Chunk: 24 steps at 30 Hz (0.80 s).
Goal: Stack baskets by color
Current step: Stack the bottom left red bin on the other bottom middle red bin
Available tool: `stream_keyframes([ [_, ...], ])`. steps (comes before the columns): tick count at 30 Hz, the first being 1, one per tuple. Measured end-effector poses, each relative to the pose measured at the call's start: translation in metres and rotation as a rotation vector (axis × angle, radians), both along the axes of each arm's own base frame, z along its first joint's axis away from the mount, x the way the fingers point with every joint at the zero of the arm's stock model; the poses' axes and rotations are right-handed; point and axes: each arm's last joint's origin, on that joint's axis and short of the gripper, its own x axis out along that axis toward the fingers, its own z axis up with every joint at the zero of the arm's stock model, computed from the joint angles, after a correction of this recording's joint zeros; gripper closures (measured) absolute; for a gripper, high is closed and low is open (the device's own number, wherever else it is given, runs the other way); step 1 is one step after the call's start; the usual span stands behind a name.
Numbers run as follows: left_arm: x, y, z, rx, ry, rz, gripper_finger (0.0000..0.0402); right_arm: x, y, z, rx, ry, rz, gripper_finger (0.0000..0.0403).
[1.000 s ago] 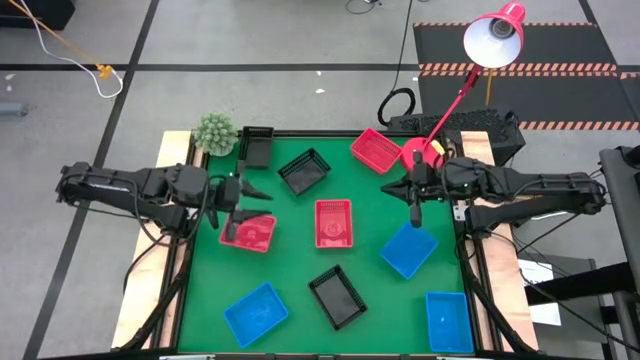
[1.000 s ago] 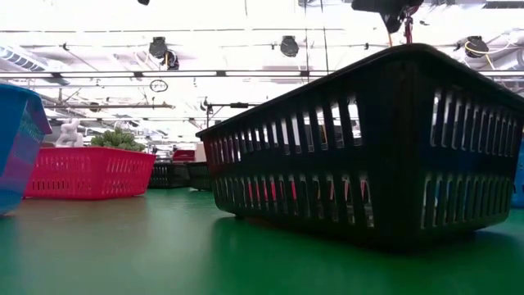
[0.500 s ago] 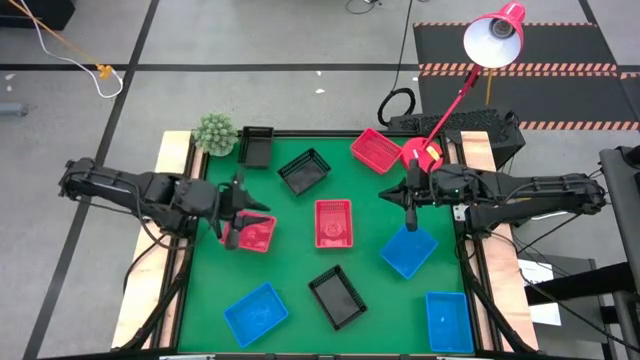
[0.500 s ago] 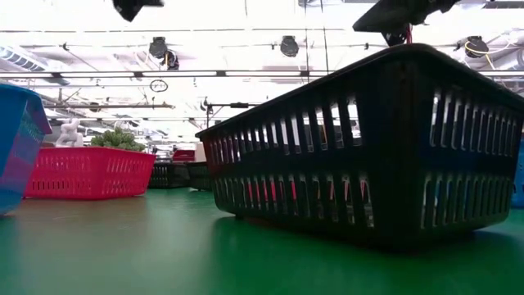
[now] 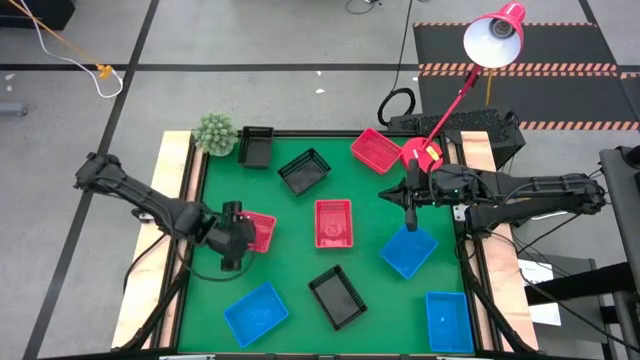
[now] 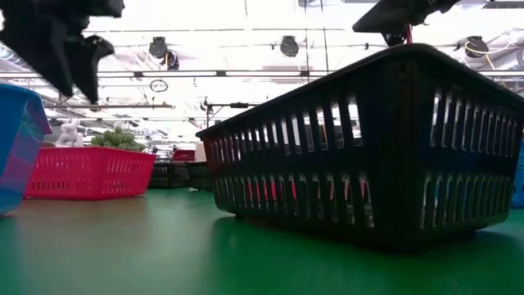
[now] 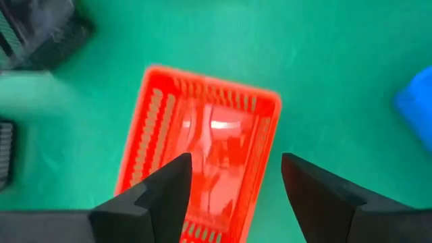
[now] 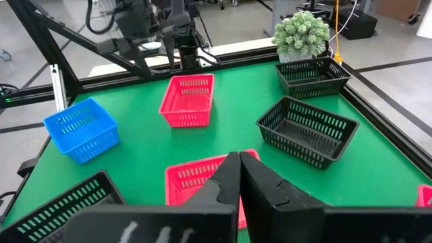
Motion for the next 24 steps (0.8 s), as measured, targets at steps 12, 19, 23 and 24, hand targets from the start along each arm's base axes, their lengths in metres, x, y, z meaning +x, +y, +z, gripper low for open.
stream_keyframes([
  [12,-0.006,0.001,-0.040,-0.023,0.141,0.012,0.0169,0.004,0.000,-0.004,0.003,0.032,0.000,0.0403],
  [19,-0.008,0.000,-0.060,-0.058,0.119,-0.031,0.0216,0.004,0.004,-0.004,-0.003,0.035,0.023,0.0403],
  [23,-0.008,0.001,-0.062,-0.042,0.114,-0.060,0.0266,0.004,0.006,-0.004,-0.019,0.034,0.042,0.0403],
  [24,-0.008,0.001,-0.062,-0.038,0.115,-0.069,0.0283,0.004,0.006,-0.004,-0.021,0.034,0.045,0.0403],
])
